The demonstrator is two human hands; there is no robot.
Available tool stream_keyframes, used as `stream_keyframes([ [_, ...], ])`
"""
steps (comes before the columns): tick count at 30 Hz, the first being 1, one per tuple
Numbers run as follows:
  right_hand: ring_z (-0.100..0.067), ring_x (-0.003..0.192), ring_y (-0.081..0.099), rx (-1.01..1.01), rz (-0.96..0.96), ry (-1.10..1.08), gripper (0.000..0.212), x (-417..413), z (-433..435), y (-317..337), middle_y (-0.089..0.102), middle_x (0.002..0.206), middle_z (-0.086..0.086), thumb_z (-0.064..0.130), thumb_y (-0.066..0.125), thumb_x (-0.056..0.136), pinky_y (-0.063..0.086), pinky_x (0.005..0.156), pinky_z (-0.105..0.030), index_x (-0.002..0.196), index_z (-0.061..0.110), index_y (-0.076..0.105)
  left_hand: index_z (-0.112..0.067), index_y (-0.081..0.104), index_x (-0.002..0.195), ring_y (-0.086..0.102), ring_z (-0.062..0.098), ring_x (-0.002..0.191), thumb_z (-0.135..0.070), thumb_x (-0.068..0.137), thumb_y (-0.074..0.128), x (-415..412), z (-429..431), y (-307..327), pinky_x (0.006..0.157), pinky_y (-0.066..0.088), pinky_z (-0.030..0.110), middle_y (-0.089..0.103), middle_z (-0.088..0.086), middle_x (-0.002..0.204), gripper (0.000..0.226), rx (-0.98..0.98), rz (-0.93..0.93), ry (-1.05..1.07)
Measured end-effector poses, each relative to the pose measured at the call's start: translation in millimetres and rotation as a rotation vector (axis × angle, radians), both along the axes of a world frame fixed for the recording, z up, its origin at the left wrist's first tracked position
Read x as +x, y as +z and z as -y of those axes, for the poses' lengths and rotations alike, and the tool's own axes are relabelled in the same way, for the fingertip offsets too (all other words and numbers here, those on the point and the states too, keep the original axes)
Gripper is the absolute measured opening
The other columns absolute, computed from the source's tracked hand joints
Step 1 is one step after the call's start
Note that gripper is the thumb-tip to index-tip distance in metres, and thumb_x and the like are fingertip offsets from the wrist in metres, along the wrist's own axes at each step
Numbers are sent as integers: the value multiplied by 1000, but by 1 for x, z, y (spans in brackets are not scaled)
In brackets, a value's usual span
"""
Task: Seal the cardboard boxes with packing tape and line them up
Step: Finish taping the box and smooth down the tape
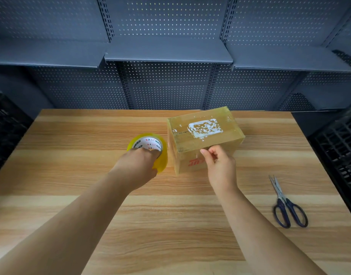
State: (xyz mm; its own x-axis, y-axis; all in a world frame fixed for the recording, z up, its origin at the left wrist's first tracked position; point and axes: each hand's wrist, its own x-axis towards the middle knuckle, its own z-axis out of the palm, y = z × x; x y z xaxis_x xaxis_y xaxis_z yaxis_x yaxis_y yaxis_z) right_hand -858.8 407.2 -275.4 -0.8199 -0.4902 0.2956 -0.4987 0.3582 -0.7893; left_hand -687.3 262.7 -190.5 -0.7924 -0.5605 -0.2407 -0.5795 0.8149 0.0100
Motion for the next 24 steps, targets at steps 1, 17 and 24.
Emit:
stream_keyframes([
  [1,-16,63,48,-1,-26,-5,22,-3,-2,2,56,68,1,22,72,89,38,60,-27,76,11,59,-25,48,130,57,24,101,-33,93,56,0,1,-1,71,46,30,61,0,115,39,3,1,-2],
  [17,-16,130,36,528,-407,606,57,-45,27,43,46,140,10,30,77,81,24,115,-35,133,25,57,-27,45,136,54,27,111,-26,93,55,-5,2,4,77,49,34,60,3,121,45,-17,31,8],
  [24,-16,120,42,443,-425,695,50,-62,13,37,55,134,8,19,82,76,34,106,-37,124,21,66,-31,46,135,50,25,114,-29,93,56,-7,-6,6,72,43,31,60,0,119,43,-14,46,-34],
])
